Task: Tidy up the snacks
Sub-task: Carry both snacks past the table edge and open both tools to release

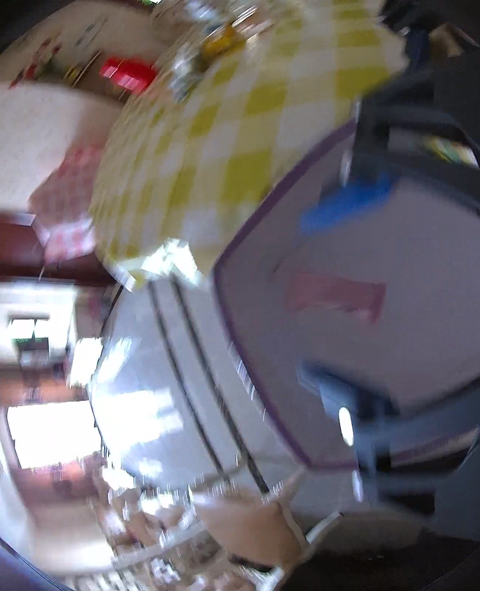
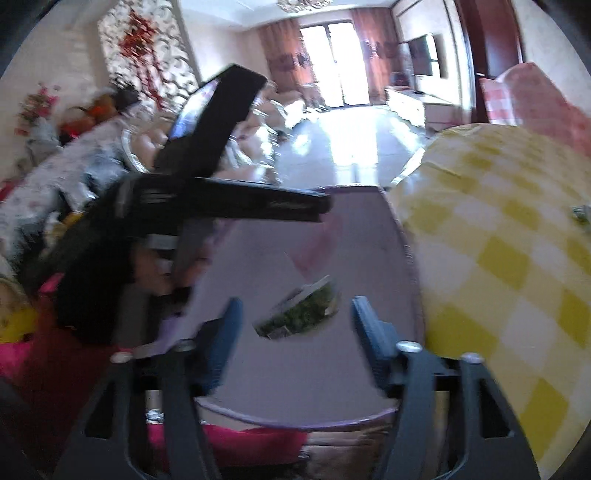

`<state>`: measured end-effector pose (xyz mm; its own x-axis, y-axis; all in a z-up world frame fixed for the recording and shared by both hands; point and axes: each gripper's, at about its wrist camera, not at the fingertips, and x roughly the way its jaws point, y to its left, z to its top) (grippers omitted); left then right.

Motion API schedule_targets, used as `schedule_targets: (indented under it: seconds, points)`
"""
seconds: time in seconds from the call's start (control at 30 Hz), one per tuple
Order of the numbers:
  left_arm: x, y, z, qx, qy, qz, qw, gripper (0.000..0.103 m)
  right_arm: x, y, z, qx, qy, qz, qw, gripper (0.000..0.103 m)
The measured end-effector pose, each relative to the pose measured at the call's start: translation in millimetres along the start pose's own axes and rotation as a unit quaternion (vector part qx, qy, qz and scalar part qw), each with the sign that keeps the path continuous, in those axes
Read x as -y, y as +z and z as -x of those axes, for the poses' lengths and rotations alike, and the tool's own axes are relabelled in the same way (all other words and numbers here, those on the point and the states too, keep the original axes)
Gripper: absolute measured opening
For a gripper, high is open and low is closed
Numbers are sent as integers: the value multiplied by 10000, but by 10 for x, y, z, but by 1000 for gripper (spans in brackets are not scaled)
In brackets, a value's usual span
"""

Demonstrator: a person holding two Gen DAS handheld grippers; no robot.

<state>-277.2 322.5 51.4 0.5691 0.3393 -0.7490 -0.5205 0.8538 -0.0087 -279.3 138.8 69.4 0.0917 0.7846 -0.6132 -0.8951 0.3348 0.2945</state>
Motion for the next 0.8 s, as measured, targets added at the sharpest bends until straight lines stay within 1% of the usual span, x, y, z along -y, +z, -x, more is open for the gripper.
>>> schedule_targets:
  seconds: [0.03, 0.07, 0.1, 0.13, 0.17, 0.2, 0.23, 0.27, 0.3, 0.33, 0.37, 0.43, 0.5, 0.53, 0.57, 0.6, 0.67, 0.7, 0.77, 0.8]
  points:
    - [-13, 15, 25, 91, 65, 36, 9999, 89, 13, -2, 78, 165, 6, 21, 9999, 79]
    - [-3, 31, 88, 235, 111, 45, 9997, 90, 49, -6, 173, 342, -134, 44, 9993, 82]
    - [32, 42, 141, 362, 98, 23, 9993, 96, 109, -12, 281, 504, -388, 40, 9980, 86]
    - [75, 42, 193, 479, 100, -9, 9988, 101, 193, -9, 371, 605, -622, -2, 9962, 88]
    - [141, 32, 267, 662, 123, -82, 9977, 101, 268, -18, 468, 692, -863, -67, 9938, 88]
    - [215, 27, 322, 782, 151, -168, 9967, 101, 377, -46, 621, 812, -1232, -167, 9889, 88]
    - [324, 16, 382, 947, 190, -311, 9948, 101, 447, -74, 731, 907, -1494, -227, 9844, 88]
    - [429, -7, 433, 1072, 174, -416, 9932, 101, 533, -135, 897, 1035, -1839, -298, 9770, 88]
    - [540, -13, 444, 1135, 96, -481, 9923, 101, 623, -186, 1028, 1140, -2150, -368, 9692, 88]
    - [715, -46, 489, 1198, -167, -622, 9907, 101, 739, -268, 1198, 1238, -2487, -499, 9593, 88]
    - [857, -63, 511, 1189, -363, -738, 9895, 101, 863, -362, 1365, 1322, -2722, -690, 9506, 88]
    - [1212, -85, 517, 1049, -742, -1040, 9862, 101, 1113, -552, 1652, 1475, -2956, -1111, 9373, 88]
    - [1615, -90, 479, 902, -1134, -1304, 9808, 101, 1389, -796, 1957, 1606, -3219, -1534, 9204, 88]
    - [1869, -116, 461, 830, -1370, -1471, 9761, 101, 1480, -893, 2053, 1634, -3313, -1674, 9140, 88]
    - [2082, -137, 424, 758, -1588, -1631, 9708, 101, 1598, -1016, 2186, 1670, -3437, -1877, 9048, 88]
    - [2382, -154, 389, 639, -1903, -1911, 9608, 101, 1710, -1122, 2306, 1696, -3542, -2076, 8959, 88]
    - [2855, -210, 324, 444, -2279, -2380, 9431, 101, 1948, -1270, 2498, 1738, -3667, -2393, 8821, 88]
    - [3106, -235, 273, 330, -2510, -2642, 9307, 101, 2053, -1349, 2579, 1719, -3738, -2557, 8748, 88]
    - [3515, -252, 165, 67, -2886, -2985, 9097, 101, 2256, -1439, 2674, 1634, -3859, -2758, 8650, 88]
    - [3712, -214, 68, -50, -3031, -3096, 9013, 101, 2357, -1498, 2713, 1578, -3890, -2863, 8613, 88]
